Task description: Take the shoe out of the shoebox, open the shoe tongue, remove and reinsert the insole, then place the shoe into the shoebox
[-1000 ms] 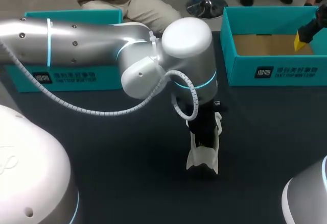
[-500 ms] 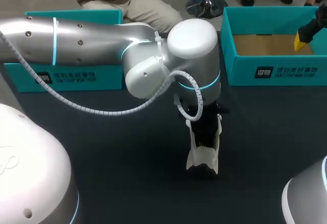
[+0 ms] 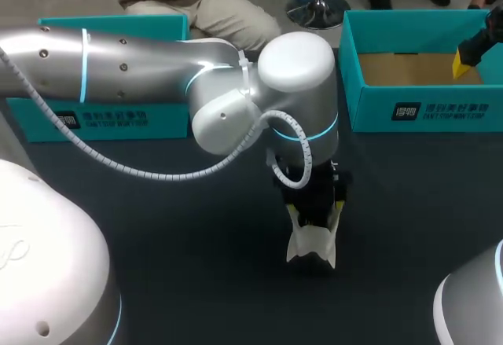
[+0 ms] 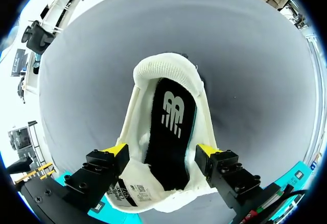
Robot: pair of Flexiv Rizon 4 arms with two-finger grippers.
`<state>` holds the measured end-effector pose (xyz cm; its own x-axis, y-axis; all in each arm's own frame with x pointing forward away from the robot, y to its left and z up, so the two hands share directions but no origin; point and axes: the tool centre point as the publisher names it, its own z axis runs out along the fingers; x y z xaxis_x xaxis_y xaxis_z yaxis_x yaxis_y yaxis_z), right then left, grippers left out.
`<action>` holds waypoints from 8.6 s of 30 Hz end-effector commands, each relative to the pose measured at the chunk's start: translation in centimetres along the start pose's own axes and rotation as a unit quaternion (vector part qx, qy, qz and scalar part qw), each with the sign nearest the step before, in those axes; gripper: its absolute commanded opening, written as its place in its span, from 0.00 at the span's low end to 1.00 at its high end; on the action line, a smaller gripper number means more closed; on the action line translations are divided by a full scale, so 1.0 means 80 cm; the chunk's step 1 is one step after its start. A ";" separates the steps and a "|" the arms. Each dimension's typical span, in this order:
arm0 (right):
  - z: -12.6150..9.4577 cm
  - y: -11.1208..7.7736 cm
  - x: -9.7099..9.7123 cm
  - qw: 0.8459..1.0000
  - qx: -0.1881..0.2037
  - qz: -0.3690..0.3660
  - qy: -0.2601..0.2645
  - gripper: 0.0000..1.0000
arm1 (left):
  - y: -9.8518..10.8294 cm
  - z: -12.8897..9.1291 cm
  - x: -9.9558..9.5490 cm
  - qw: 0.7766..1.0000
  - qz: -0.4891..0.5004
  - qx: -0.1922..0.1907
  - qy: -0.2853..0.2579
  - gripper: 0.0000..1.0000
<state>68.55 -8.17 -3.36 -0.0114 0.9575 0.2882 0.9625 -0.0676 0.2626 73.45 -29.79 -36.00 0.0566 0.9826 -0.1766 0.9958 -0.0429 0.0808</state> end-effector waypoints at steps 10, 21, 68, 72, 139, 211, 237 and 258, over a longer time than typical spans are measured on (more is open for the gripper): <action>0.000 0.003 0.001 1.000 0.003 0.000 -0.001 1.00 | -0.005 0.002 0.000 1.000 0.013 0.002 0.005 1.00; 0.000 0.003 0.001 1.000 0.003 0.000 -0.001 1.00 | 0.002 -0.007 -0.002 1.000 0.016 -0.006 0.005 1.00; 0.000 0.003 0.001 1.000 0.003 0.000 -0.001 1.00 | 0.079 -0.101 0.011 0.998 0.031 0.023 0.042 0.00; 0.000 0.003 0.001 1.000 0.003 0.000 -0.001 1.00 | 0.072 -0.096 0.010 0.998 0.033 0.022 0.038 0.00; -0.037 -0.015 -0.036 0.999 -0.011 0.037 -0.018 1.00 | -0.011 -0.099 0.049 0.968 -0.241 0.038 0.060 1.00; -0.037 -0.015 -0.036 0.999 -0.011 0.037 -0.018 1.00 | -0.112 -0.019 0.024 0.754 -0.645 -0.022 0.123 1.00; -0.037 -0.015 -0.036 0.999 -0.011 0.037 -0.018 1.00 | -0.127 -0.005 0.032 0.738 -0.662 -0.017 0.127 0.00; -0.037 -0.015 -0.036 0.999 -0.011 0.037 -0.018 1.00 | -0.132 -0.095 0.032 0.752 -0.649 0.014 0.113 0.00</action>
<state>66.43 -11.74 -1.96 0.0671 0.9589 0.2758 0.9526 -0.1438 0.2682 62.50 -26.60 -31.86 -0.9767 0.1935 0.0929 0.1927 0.9811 -0.0172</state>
